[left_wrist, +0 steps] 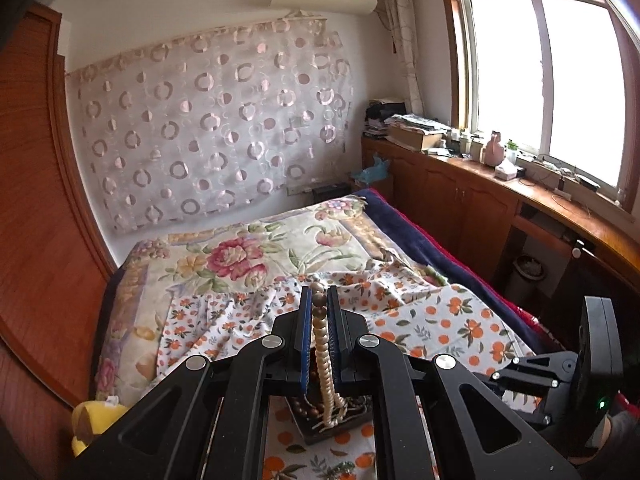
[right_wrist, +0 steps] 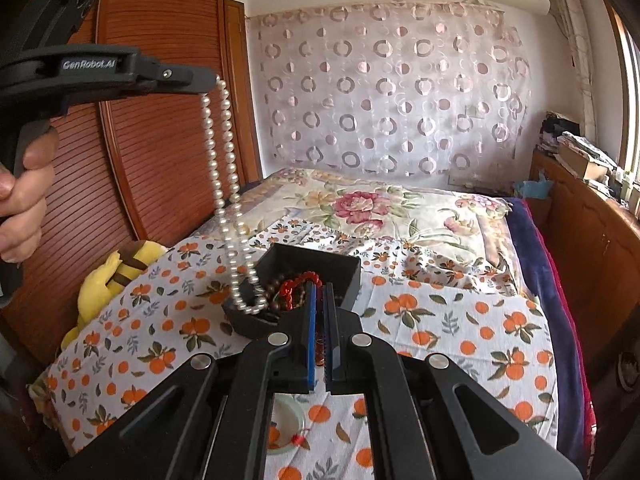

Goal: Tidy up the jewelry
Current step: 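Lift the pearl strand with the left gripper while the right carries the red string over the box, then lower the pearls into the black box with the left gripper while the right releases the red string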

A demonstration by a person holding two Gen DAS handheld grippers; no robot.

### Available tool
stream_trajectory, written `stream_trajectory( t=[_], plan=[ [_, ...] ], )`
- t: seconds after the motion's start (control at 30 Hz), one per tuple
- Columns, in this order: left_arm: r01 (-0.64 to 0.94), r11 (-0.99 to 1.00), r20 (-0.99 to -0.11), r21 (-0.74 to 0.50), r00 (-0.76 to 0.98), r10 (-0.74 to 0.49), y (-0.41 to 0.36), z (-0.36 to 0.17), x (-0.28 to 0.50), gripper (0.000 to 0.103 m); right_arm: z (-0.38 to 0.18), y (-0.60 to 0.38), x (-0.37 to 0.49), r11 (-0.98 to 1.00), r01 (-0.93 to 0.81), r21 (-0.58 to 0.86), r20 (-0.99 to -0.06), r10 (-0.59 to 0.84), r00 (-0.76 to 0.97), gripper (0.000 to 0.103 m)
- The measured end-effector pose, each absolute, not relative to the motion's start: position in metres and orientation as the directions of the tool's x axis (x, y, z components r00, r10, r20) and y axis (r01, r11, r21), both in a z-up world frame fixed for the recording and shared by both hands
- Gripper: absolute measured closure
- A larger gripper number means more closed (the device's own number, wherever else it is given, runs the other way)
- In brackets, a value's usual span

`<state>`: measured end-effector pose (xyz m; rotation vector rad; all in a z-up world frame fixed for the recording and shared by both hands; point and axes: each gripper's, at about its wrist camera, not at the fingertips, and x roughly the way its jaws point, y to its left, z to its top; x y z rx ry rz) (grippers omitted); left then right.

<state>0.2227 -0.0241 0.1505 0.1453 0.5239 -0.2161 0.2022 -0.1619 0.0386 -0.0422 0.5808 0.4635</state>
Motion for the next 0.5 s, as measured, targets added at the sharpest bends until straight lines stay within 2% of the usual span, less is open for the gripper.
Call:
stream_trajectory(
  t=[0.23,0.27,0.3,0.4,0.5],
  plan=[
    [0.211,0.976,-0.574,0.055,0.807,-0.143,-0.015,0.113,0.244,0.095,0.032,-0.150,0.226,0.892,-0.440,0.103,-0.552,0.419,0.721,0.099],
    [0.208,0.976,-0.586,0.059,0.799,-0.135,-0.013,0.105,0.248,0.087,0.029,-0.148,0.230,0.892,-0.439,0.108,-0.558,0.420,0.716,0.099],
    [0.202,0.977,-0.597,0.066,0.793,-0.123,-0.011,0.099,0.251,0.083,0.025,-0.146,0.236,0.892,-0.437,0.116,-0.566,0.421,0.709,0.099],
    [0.190,0.980,-0.618,0.055,0.777,-0.116,-0.001,0.082,0.254,0.081,0.013,-0.141,0.246,0.891,-0.434,0.131,-0.585,0.423,0.692,0.099],
    [0.183,0.982,-0.620,0.040,0.776,-0.120,0.010,0.070,0.247,0.072,0.002,-0.134,0.258,0.885,-0.438,0.155,-0.599,0.437,0.671,0.099]
  ],
)
